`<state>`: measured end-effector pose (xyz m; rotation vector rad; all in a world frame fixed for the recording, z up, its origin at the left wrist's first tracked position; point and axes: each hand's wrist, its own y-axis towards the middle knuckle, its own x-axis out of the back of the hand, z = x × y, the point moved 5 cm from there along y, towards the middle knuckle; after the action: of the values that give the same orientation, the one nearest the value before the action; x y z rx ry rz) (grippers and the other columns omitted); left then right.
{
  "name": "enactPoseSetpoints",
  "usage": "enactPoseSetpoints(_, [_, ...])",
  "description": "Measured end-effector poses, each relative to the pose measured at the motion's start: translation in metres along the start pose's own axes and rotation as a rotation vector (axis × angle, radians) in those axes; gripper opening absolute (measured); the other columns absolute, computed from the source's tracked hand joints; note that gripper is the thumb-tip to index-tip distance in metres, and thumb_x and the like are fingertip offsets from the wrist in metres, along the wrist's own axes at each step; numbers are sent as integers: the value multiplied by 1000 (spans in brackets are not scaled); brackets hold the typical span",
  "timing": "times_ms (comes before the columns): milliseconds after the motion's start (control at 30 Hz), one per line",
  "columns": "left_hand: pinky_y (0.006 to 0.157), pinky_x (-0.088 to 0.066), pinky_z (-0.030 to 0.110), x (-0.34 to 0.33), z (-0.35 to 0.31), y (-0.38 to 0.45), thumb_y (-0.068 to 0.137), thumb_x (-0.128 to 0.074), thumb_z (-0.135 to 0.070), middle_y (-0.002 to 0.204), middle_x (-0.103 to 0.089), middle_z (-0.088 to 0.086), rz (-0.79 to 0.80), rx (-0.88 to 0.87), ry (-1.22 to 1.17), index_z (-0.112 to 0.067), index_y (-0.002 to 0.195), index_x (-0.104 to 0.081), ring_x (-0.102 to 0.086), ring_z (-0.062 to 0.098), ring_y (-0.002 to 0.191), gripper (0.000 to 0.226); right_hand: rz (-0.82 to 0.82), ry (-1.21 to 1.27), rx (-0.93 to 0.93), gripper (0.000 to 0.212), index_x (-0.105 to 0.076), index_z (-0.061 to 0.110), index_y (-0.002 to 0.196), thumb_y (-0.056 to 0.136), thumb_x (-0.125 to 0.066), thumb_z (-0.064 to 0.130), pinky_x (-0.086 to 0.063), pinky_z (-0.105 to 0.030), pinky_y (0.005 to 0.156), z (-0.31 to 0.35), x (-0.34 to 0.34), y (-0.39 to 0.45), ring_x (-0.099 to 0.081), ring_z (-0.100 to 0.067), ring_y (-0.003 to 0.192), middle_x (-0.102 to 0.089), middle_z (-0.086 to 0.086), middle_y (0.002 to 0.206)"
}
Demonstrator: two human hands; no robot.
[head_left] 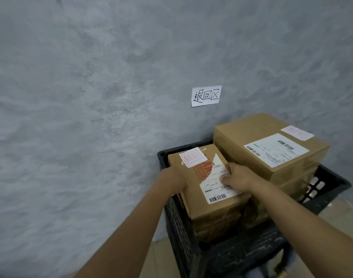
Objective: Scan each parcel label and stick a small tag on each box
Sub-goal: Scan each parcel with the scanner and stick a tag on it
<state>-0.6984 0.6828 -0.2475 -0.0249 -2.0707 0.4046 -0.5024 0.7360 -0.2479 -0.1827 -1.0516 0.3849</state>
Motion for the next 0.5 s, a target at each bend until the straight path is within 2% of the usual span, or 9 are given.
enactPoseSetpoints(67, [79, -54, 28, -7, -1, 6, 96, -51, -19, 114, -64, 4, -1, -15, 39, -17, 124, -60, -60, 17, 89, 30, 22, 16, -16, 38, -47, 19, 128, 93, -57, 30, -40, -23, 75, -5, -7, 6, -51, -8, 88, -58, 1, 122])
enactPoseSetpoints(100, [82, -53, 28, -10, -3, 8, 96, -50, -21, 117, -64, 4, 3, -29, 54, -19, 127, -58, -61, 17, 92, 32, 32, 20, -20, 39, -47, 19, 128, 93, -57, 30, -41, -24, 77, -7, -10, 8, -51, -8, 88, -58, 1, 123])
enactPoseSetpoints(167, [85, -51, 27, -16, -7, 10, 97, -47, -24, 132, -57, 3, 28, -61, 79, -24, 142, -44, -60, 20, 105, 44, 60, 10, -15, 41, -46, 19, 130, 92, -59, 29, -44, -26, 83, -9, -17, 10, -54, -10, 94, -57, 0, 125])
enactPoseSetpoints(200, [82, -49, 26, -19, -9, 11, 98, -46, -25, 139, -52, 3, 40, -70, 89, -26, 147, -36, -60, 20, 107, 50, 64, -3, -7, 44, -45, 19, 131, 91, -60, 29, -45, -28, 88, -10, -20, 11, -55, -13, 101, -56, -1, 128])
enactPoseSetpoints(300, [62, -45, 18, -19, -9, 15, 97, -46, -21, 137, -52, 5, 43, -36, 54, -24, 149, -29, -58, 14, 86, 55, 23, -38, 24, 57, -37, 18, 141, 90, -61, 30, -42, -35, 102, -9, -21, 9, -50, -21, 123, -46, -3, 140])
enactPoseSetpoints(333, [61, -46, 19, -15, -10, 15, 96, -46, -20, 134, -54, 6, 29, -29, 59, -22, 149, -29, -57, 13, 82, 56, 5, -39, 38, 61, -33, 18, 144, 90, -60, 31, -40, -35, 105, -7, -20, 7, -47, -22, 127, -42, -3, 144])
enactPoseSetpoints(433, [86, -51, 28, -1, -18, 10, 93, -46, -19, 134, -53, 5, -38, -103, 169, -22, 147, -35, -58, 18, 106, 55, -58, -46, 95, 67, -26, 22, 149, 91, -59, 31, -36, -37, 109, -1, -12, -4, -41, -22, 133, -34, -2, 150])
enactPoseSetpoints(500, [93, -51, 36, 7, -27, 2, 91, -49, -26, 133, -52, 6, -57, -182, 230, -21, 141, -44, -54, 21, 113, 50, -122, -81, 132, 64, -29, 24, 147, 91, -59, 32, -37, -38, 107, 5, -5, -17, -43, -21, 132, -37, -1, 148])
